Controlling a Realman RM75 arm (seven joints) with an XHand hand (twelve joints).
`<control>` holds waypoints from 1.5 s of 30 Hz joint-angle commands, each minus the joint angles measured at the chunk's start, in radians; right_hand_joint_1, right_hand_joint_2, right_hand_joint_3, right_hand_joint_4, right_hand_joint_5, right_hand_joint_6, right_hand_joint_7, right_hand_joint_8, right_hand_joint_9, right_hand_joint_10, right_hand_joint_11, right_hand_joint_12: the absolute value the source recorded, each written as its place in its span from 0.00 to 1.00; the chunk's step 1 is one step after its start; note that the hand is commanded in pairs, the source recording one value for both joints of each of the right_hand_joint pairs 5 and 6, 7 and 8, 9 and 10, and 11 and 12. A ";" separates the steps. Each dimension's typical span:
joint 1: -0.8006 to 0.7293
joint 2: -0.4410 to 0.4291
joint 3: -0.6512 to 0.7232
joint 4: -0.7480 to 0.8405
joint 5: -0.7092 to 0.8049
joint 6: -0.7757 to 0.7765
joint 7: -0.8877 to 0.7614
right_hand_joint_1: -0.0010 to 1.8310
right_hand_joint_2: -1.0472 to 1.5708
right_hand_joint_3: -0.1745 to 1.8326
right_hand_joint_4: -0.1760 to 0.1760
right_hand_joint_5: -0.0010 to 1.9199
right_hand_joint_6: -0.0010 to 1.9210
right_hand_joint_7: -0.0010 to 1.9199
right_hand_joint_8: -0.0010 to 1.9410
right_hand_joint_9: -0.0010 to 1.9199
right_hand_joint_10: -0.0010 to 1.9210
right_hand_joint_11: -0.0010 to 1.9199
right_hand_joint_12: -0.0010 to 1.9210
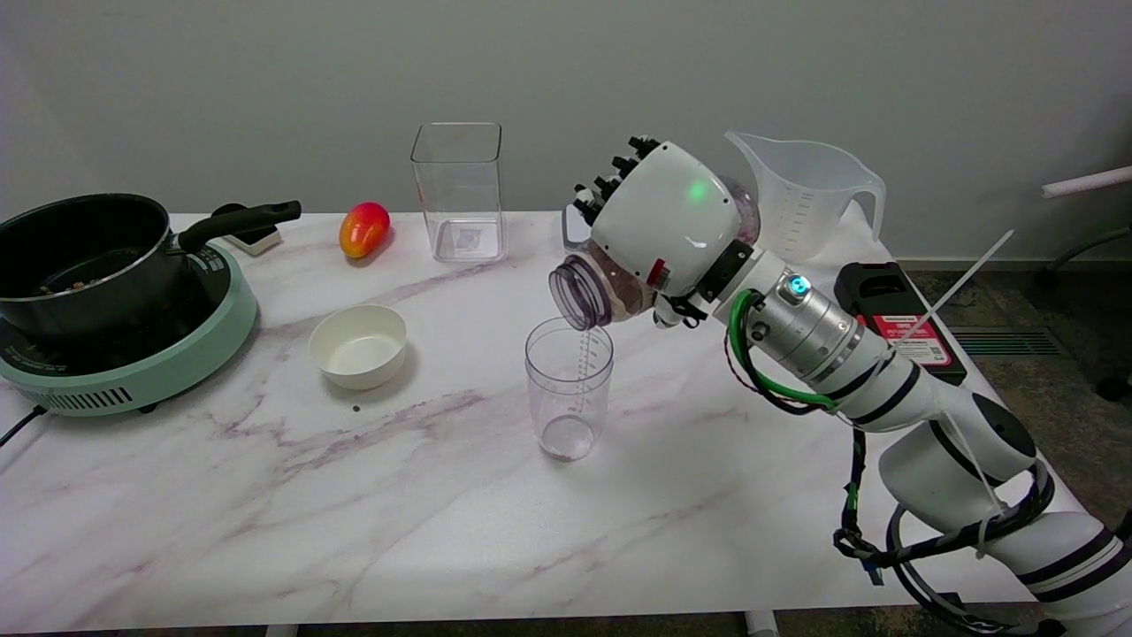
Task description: Pour the contents of the bottle into the measuring cup.
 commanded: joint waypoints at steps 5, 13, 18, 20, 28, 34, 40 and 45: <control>0.011 -0.006 -0.012 0.003 -0.022 0.039 -0.009 0.64 1.00 0.22 0.50 1.00 1.00 0.96 0.95 0.81 0.81 0.70 0.70; 0.008 -0.006 -0.007 0.003 -0.069 0.052 -0.009 0.64 1.00 0.22 0.50 1.00 1.00 0.96 0.95 0.81 0.81 0.70 0.70; 0.007 -0.006 -0.005 0.001 -0.074 0.053 -0.009 0.64 1.00 0.22 0.50 1.00 1.00 0.96 0.95 0.81 0.81 0.71 0.70; 0.007 -0.006 -0.004 0.001 -0.080 0.053 -0.009 0.64 1.00 0.22 0.50 1.00 1.00 0.96 0.95 0.81 0.81 0.71 0.70; 0.011 -0.006 0.014 0.001 -0.107 0.049 -0.008 0.64 1.00 0.22 0.50 1.00 1.00 0.96 0.95 0.82 0.82 0.71 0.71; 0.008 -0.006 0.016 -0.001 -0.119 0.046 -0.009 0.64 1.00 0.22 0.50 1.00 1.00 0.97 0.95 0.82 0.82 0.71 0.71; 0.007 -0.006 0.019 -0.003 -0.154 0.043 -0.011 0.64 1.00 0.22 0.50 1.00 1.00 0.97 0.96 0.82 0.82 0.71 0.71; 0.007 -0.006 0.013 -0.003 -0.174 0.043 -0.013 0.64 1.00 0.22 0.50 1.00 1.00 0.97 0.96 0.82 0.82 0.71 0.71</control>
